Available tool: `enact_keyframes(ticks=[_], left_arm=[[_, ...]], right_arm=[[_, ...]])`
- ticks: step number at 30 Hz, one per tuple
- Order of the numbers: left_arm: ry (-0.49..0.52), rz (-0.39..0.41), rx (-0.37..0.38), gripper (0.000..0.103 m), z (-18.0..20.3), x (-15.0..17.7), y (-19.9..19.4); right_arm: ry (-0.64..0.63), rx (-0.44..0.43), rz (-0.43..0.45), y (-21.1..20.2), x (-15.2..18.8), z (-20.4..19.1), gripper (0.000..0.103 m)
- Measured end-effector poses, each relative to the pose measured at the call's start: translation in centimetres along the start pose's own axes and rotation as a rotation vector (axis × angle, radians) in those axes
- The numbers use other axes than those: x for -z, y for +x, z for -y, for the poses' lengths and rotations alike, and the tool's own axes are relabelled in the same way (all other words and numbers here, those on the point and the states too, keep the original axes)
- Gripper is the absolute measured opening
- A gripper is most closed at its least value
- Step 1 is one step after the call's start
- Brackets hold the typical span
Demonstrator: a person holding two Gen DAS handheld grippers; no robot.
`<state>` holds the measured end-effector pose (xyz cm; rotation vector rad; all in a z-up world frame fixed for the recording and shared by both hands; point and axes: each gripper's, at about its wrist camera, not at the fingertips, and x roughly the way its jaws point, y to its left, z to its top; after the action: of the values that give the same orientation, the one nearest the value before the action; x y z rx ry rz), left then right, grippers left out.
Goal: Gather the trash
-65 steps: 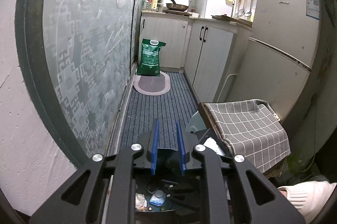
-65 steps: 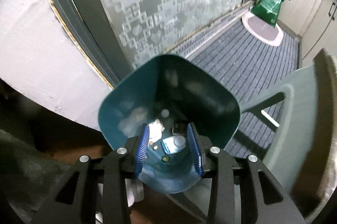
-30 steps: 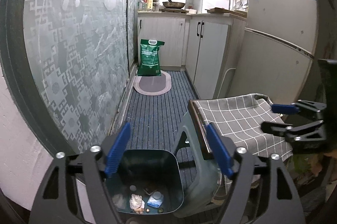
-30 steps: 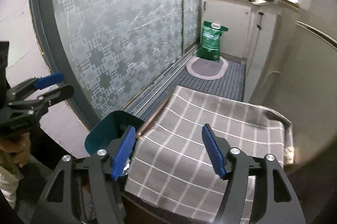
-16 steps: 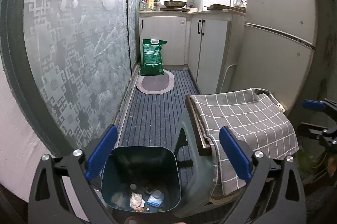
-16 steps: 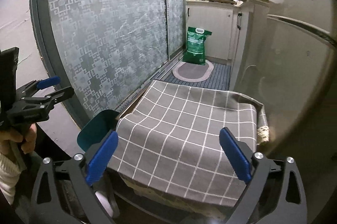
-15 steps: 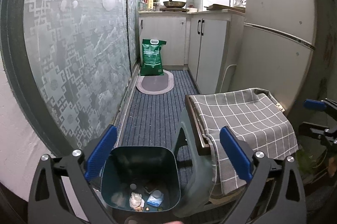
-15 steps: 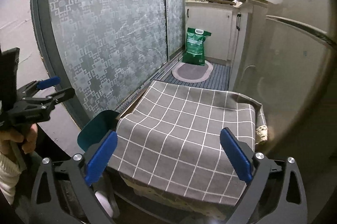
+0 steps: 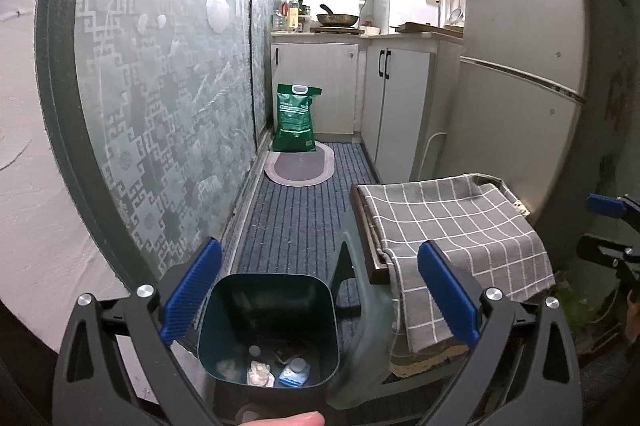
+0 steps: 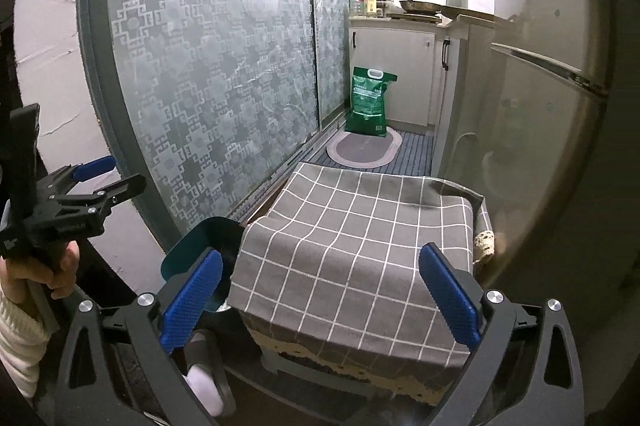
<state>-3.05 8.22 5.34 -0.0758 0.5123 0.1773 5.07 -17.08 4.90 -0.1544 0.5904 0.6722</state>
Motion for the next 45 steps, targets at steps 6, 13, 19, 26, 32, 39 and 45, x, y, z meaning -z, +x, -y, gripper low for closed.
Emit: enact_keyframes(ticks=[6,13,19,26,32,39,45], left_arm=[[-0.012,-0.028,-0.015,0.1,-0.2,0.3,-0.5],[-0.015,-0.029,-0.009,0.1,-0.1,0.5,-1.2],[-0.019,-0.029,-0.003,0.1,0.0,0.6,-1.3],[-0.02,-0.028,0.005,0.1,0.0,0.8,-1.6],[-0.019,-0.027,0.003,0.1,-0.1,0.8,-1.6],[-0.021,-0.028,0.003,0.1,-0.1,0.8,-1.6],[-0.022,-0.029,0.001,0.1,-0.2,0.8,-1.6]], right_arm=[[-0.019,-0.017,-0.002,-0.8,0.8,-1.0,0.099],[-0.033,-0.045,0.015,-1.8,0.9,-1.9,0.099],[-0.038,-0.049,0.003,-1.3,1.1,-2.1,0.099],[-0.038,-0.048,0.003,-1.2,1.2,-2.2,0.099],[-0.039,-0.047,0.002,-1.2,1.2,-2.2,0.099],[-0.041,-0.048,0.002,-1.2,1.2,-2.3,0.099],[-0.039,-0.048,0.003,-1.1,1.2,-2.3,0.099]])
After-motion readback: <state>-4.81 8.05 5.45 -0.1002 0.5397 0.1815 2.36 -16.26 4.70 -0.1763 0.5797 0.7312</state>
